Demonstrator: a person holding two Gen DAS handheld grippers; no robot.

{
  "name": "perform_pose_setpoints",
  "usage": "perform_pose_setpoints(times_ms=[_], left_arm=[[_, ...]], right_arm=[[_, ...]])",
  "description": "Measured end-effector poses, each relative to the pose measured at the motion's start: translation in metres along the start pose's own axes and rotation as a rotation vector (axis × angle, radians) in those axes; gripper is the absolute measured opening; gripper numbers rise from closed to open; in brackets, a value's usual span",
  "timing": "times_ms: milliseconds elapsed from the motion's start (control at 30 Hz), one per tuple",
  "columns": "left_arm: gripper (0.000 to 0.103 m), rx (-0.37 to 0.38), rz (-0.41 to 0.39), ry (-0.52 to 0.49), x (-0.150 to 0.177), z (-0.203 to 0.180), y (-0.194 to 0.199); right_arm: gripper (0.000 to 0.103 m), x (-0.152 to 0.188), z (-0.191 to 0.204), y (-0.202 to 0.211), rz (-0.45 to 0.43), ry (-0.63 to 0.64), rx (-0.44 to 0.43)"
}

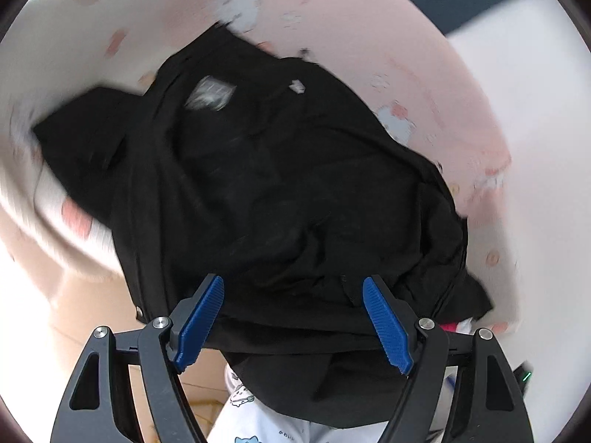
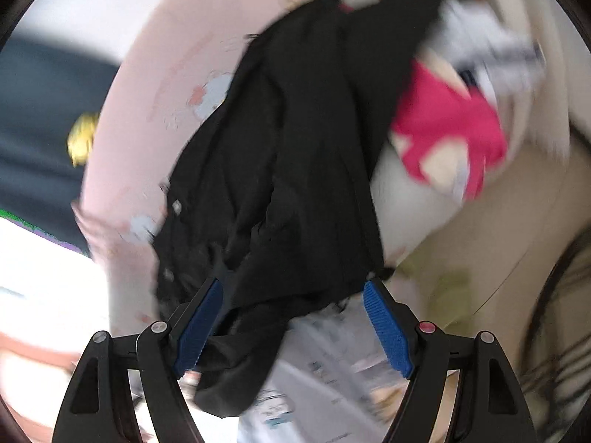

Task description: Fold clothes

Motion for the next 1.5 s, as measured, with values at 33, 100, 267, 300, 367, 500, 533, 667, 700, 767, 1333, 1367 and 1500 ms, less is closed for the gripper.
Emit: perform_pose_setpoints(times_ms=[33,100,267,300,367,500,533,667,700,767,1333,1367,1500], left_arm=[[0.077,0.016,0.004,0.047,0.000,0.011,-0.004],[0.077,0.029,0.040,0.119,0.005,0.031,-0.017],[0.077,0.037,0.115,0.239,0.019,0.077,-0.042],[0.077,0.045,0.120,0.258,0.020,0.084,-0.044],[0.077,0.087,0.113,0.298,0.020,0.092,-0.044],[0.077,0.226,0.076,0.439,0.025,0.109,-0.044],[0.077,0.255,0.070,0.475,0.028,0.113,-0.045],[0.077,0.350,0.093,0.597,0.050,0.123,-0.054],[0.077,0.378,0.104,0.627,0.055,0.123,-0.057],[0.077,0.441,0.116,0.694,0.064,0.121,-0.062],[0.077,0.437,0.210,0.730,0.079,0.076,-0.133],[0.077,0.426,0.204,0.724,0.079,0.076,-0.134],[0.077,0.398,0.182,0.706,0.079,0.078,-0.136]], right_arm=[[0.078,0.003,-0.008,-0.003,0.010,-0.058,-0.031],[0.078,0.008,-0.021,-0.008,0.042,-0.133,-0.042],[0.078,0.018,-0.036,-0.016,0.063,-0.238,-0.032],[0.078,0.019,-0.035,-0.018,0.059,-0.265,-0.048],[0.078,0.018,-0.034,-0.023,0.052,-0.321,-0.081],[0.078,0.014,-0.028,-0.036,0.038,-0.374,-0.135],[0.078,0.015,-0.024,-0.040,0.047,-0.378,-0.136],[0.078,0.019,-0.019,-0.054,0.086,-0.408,-0.147],[0.078,0.019,-0.019,-0.057,0.089,-0.408,-0.146],[0.078,0.020,-0.018,-0.062,0.095,-0.407,-0.143],[0.078,0.013,-0.005,-0.114,0.166,-0.414,-0.151],[0.078,0.013,-0.008,-0.116,0.158,-0.410,-0.139],[0.078,0.005,-0.016,-0.120,0.117,-0.417,-0.117]])
Point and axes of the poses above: each gripper's, at about its wrist camera, not at the fingertips, and y roughly against the way its jaws point, z to its left, x to its underside, the point moved 9 cm from there along -y, roughly the way its jaws point, and after that the axes turned 6 degrees about z, right-handed, at the moved point
